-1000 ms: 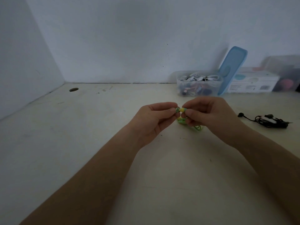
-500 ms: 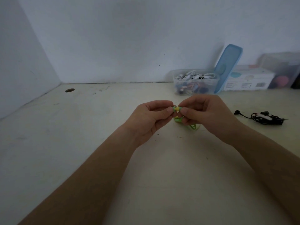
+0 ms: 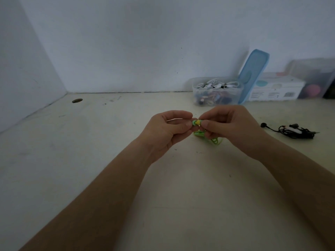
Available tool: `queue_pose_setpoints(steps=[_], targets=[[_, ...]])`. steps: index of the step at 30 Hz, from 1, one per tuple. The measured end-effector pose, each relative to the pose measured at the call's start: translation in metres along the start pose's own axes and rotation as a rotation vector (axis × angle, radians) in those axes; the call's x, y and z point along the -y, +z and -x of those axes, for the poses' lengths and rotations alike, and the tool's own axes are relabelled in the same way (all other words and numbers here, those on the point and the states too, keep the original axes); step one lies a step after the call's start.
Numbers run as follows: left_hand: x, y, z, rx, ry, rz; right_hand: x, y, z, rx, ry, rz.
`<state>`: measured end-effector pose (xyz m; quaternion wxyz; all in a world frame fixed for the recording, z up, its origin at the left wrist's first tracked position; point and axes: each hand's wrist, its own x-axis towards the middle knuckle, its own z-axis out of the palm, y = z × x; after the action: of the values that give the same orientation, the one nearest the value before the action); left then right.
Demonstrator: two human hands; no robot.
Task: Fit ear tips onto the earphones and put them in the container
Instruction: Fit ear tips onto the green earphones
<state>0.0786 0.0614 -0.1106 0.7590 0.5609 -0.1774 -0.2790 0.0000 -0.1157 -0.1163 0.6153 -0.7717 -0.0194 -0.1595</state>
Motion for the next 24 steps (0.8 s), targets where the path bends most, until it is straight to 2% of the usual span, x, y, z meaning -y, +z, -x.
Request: queue_pose_setpoints(steps=[13, 24], targets=[[-0.0008, -0.0017, 0.0006, 0.040, -0.019, -0.016, -0.0007, -0.0043, 0.0001, 0.077, -0.020, -0.059], [0.0006, -0.0019, 0.0003, 0.070, -0.031, -0.019, -0.0009, -0.0060, 0.0004, 0.105, -0.050, -0.017]])
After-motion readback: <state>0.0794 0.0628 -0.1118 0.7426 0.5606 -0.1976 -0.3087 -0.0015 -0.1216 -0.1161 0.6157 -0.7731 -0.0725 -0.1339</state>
